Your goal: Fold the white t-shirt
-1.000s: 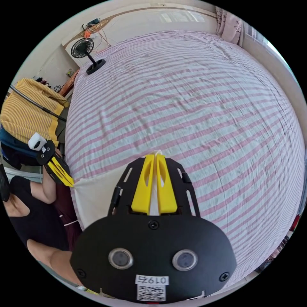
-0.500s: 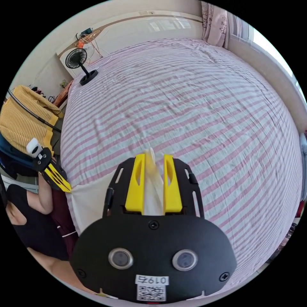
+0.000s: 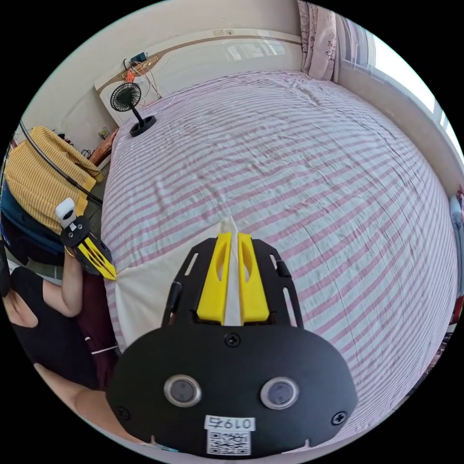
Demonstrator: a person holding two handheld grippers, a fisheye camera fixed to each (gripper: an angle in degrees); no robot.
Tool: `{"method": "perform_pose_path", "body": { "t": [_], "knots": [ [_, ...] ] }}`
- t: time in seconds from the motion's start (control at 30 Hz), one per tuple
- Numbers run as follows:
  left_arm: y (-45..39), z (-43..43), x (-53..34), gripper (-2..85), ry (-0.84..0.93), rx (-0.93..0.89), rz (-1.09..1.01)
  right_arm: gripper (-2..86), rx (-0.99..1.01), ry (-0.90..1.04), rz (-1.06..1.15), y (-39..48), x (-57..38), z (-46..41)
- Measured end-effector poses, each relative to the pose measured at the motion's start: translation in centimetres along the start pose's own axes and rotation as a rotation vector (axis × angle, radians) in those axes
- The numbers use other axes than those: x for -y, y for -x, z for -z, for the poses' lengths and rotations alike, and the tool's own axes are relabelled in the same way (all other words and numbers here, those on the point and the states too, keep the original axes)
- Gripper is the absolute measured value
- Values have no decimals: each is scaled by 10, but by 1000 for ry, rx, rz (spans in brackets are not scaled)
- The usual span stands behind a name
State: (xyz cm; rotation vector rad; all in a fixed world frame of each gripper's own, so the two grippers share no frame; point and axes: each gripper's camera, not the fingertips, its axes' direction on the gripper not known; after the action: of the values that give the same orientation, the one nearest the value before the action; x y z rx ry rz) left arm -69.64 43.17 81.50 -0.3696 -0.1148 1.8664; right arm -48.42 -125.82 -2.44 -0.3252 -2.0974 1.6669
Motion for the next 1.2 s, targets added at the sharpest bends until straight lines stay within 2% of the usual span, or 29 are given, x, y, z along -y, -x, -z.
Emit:
{"method": "perform_pose_path", "body": {
  "t": [0.13,0.23,0.37,0.47,0.53,0.6,0.8,0.9,1.0,1.13,1.2],
  "knots": [
    [-3,4,-3,13,5,7,-1,39,19,108,-9,-6,-7,-14],
    [-4,6,-6,13,3,4,0,5,34,86,6,-7,-13,-12],
    [-9,10,-9,13,6,10,-3,2,-9,11,-38,-9,-22,0],
    [-12,13,-11,13,7,8,1,22,-26,31,-36,-7,-32,-1],
    [-14,14,-13,14,7,9,1,73,41,38,-52,-11,-42,0],
    [-17,16,-14,15,8,11,0,84,86,12,-79,-15,-53,4],
    [-28,20,-16,14,9,10,0,56,118,69,-91,-14,-82,2],
    [-35,22,-16,14,11,13,2,14,81,67,-62,-4,-94,5],
    [-43,24,-17,13,12,19,1,8,31,26,-98,2,-108,10],
    [-55,26,-16,13,10,17,5,31,-55,88,-88,22,-126,-2],
    [-62,27,-15,13,11,21,4,63,-47,61,-103,28,-136,4]
  ]
}}
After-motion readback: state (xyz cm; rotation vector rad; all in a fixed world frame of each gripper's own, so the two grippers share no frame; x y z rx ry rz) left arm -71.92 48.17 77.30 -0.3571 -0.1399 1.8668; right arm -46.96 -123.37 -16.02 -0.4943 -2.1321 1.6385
